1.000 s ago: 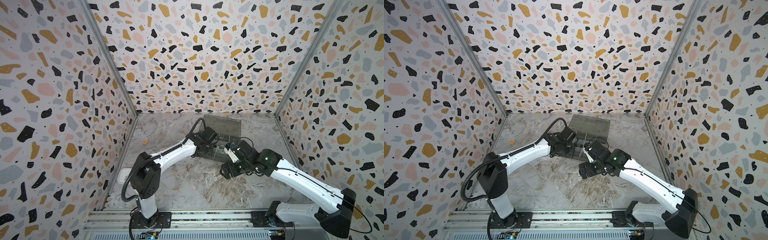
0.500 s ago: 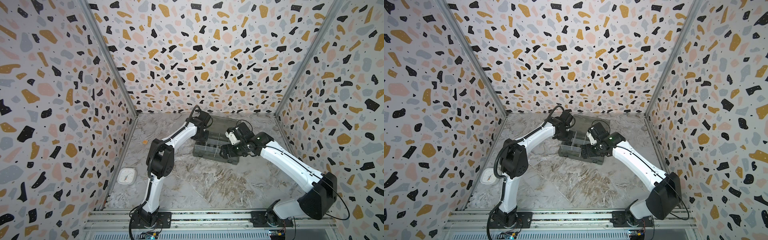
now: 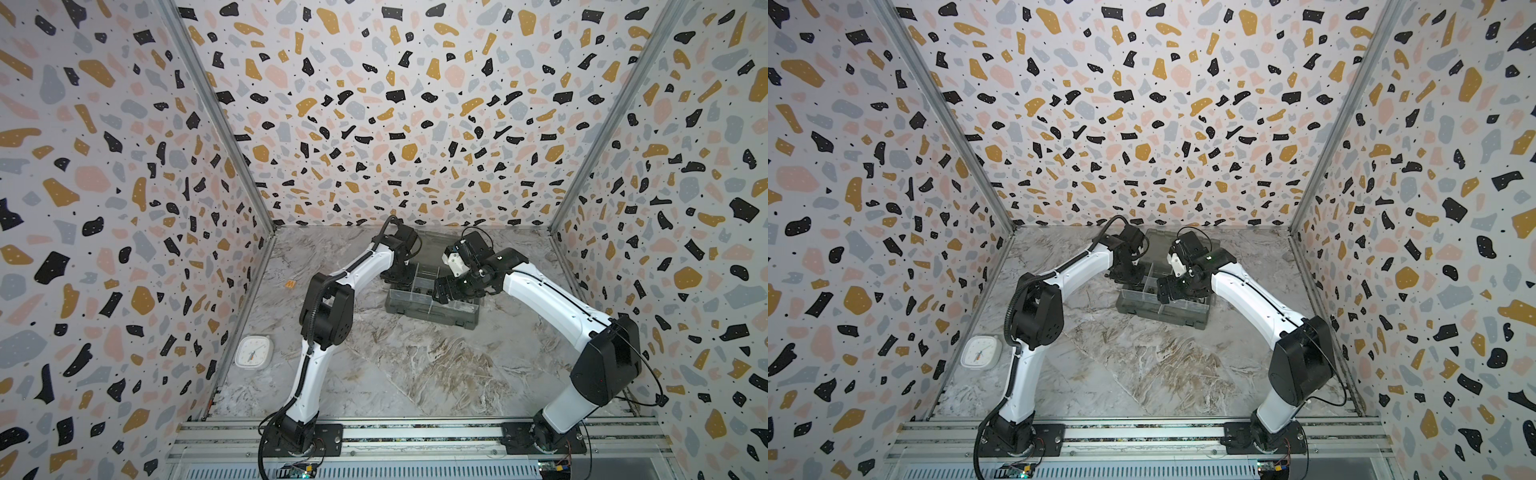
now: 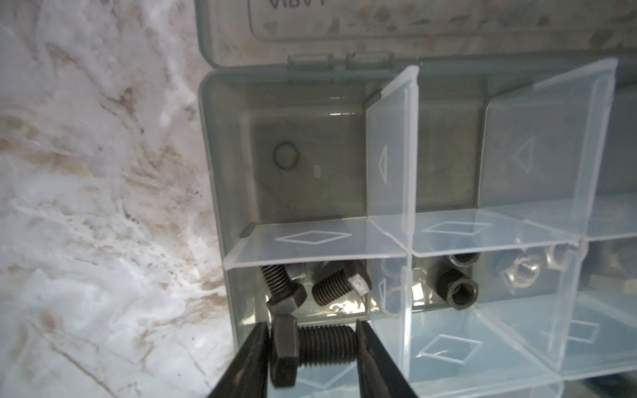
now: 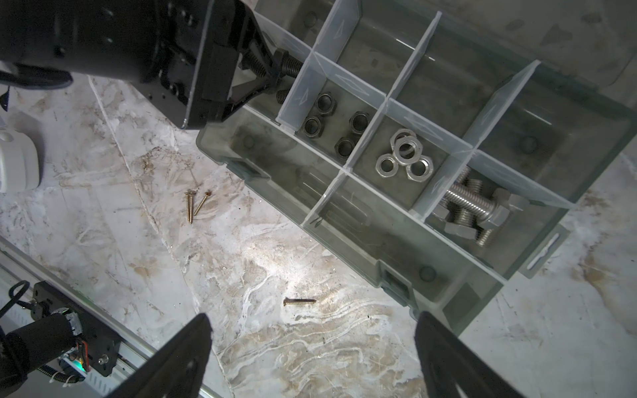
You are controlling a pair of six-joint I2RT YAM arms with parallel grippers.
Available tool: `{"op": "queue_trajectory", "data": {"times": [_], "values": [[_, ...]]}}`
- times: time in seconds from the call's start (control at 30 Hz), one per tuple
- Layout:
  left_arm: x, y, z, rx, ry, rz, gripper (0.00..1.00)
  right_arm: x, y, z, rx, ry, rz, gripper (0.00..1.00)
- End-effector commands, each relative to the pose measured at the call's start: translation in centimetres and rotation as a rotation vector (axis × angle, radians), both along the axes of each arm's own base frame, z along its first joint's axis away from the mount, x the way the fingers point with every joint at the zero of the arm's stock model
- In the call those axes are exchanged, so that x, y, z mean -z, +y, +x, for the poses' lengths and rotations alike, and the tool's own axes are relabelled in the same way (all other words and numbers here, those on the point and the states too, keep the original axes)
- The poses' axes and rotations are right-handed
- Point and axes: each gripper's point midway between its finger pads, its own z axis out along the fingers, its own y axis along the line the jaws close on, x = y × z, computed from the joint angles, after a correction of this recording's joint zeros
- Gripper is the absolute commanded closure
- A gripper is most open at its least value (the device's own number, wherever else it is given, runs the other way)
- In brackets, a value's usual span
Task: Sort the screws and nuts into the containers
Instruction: 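Carry the black bolt over the bolt compartment and open the left gripper, then move the left gripper back toward the brass screws on the table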
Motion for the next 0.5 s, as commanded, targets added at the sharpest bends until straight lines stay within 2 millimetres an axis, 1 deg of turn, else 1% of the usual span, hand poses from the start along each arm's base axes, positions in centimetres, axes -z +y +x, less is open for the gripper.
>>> {"op": "queue_trajectory", "data": {"times": [0.0, 0.03, 0.13, 0.27, 0.4, 0.47], "values": [[-1.0, -0.3, 0.0, 0.019, -0.002, -0.022, 0.48, -1.4, -0.2, -0.1, -0.015, -0.016, 0.015, 0.06], [-1.3, -0.3, 0.0, 0.018, -0.004, -0.026, 0.46, -1.5, -0.2, -0.1, -0.015, -0.019, 0.017, 0.06], [-2.6, -0.4, 0.0, 0.013, -0.023, -0.045, 0.45, -1.7, -0.3, -0.3, -0.018, -0.021, 0.019, 0.06], [-5.2, 0.0, -0.3, -0.008, -0.063, -0.067, 0.45, -2.2, -0.6, -0.9, -0.017, -0.027, 0.027, 0.06], [-7.7, 1.5, -1.7, -0.044, -0.106, -0.066, 0.45, -2.8, -0.9, -1.9, -0.015, -0.037, 0.035, 0.06], [-8.3, 2.7, -2.9, -0.064, -0.117, -0.052, 0.45, -2.9, -0.8, -2.6, -0.021, -0.042, 0.036, 0.06]]}}
